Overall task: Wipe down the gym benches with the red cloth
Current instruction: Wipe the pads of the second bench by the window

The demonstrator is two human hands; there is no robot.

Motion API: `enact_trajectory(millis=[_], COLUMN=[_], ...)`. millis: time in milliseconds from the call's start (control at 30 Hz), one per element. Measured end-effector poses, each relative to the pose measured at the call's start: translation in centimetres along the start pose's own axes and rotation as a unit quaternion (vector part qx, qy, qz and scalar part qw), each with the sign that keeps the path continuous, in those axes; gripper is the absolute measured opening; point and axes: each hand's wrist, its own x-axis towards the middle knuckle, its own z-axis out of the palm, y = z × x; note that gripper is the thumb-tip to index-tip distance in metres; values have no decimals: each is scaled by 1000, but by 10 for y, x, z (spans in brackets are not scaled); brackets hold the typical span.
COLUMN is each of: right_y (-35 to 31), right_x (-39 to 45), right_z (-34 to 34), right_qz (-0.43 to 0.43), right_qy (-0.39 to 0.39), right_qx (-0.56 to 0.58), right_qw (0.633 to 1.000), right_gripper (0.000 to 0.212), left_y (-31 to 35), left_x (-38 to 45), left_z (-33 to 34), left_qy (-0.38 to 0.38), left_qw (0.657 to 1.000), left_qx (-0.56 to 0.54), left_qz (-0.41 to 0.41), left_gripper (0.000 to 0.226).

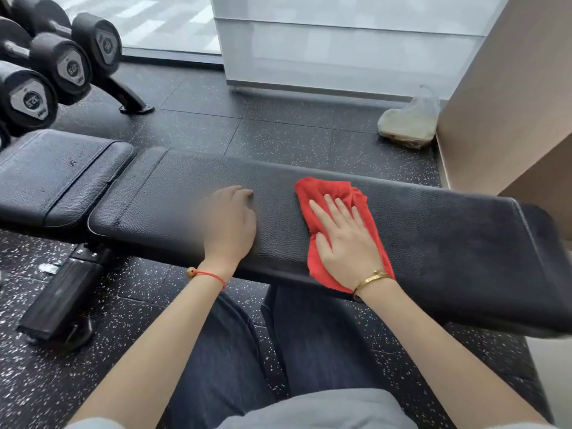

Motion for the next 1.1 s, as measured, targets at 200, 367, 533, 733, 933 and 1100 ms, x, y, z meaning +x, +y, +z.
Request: enact_trajectory(millis=[200, 367, 533, 733, 933, 1100], right_y=[31, -7, 31, 81, 68, 108], right_x=[53, 39, -20, 22, -2, -63], right_z=[-11, 0, -13, -30, -29, -42], right_qz=[141, 16, 8, 165, 94, 105], right_qy=[-9, -31, -3, -3, -3, 9], right_qx=[-31, -9, -4, -22, -21, -7], right_qw=[990, 999, 1000, 986, 995, 994], right_gripper=[60, 60, 60, 59, 60, 60], left_y=[5, 9, 12, 63, 124, 149], left_x=[-1, -1, -1, -3, -16, -27], left_z=[-1, -4, -4, 4, 30, 47], left_qy=[-14, -32, -43, -54, -105, -122], left_qw=[1000, 999, 998, 998, 992, 988], left_qx=[23, 36, 47, 15, 4, -1], left_qz=[-2, -4, -11, 25, 77, 99], left_gripper=[34, 36, 36, 36, 42, 42])
